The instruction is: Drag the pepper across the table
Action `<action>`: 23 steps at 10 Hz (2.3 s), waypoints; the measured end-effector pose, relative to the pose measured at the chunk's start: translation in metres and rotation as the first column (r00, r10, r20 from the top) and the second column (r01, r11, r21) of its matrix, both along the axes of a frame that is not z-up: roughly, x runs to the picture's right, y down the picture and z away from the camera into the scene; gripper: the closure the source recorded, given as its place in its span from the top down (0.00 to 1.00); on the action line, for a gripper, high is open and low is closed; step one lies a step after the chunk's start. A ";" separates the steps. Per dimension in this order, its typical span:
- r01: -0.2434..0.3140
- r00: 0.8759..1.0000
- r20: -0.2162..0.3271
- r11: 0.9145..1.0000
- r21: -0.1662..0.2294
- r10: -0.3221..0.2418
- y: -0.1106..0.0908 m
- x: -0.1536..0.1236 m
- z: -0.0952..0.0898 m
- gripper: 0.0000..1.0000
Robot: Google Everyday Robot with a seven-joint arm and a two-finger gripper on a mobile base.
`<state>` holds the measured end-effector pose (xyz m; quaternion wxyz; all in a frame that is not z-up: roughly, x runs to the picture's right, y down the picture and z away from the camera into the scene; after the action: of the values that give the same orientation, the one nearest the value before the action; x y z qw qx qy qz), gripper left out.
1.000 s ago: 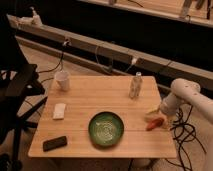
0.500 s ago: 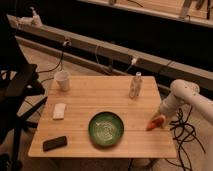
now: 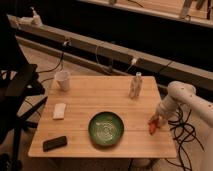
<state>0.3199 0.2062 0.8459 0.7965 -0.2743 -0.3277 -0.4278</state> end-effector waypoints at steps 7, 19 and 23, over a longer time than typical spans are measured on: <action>0.025 0.999 0.032 1.000 0.011 -0.025 -0.001 0.001 -0.007 0.00; 0.017 0.985 0.171 0.998 0.060 -0.027 -0.013 -0.058 -0.058 0.00; -0.029 0.993 0.115 0.999 0.045 0.023 -0.012 -0.020 -0.043 0.00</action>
<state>0.3004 0.1946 0.8030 0.7881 -0.2265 -0.3663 -0.4399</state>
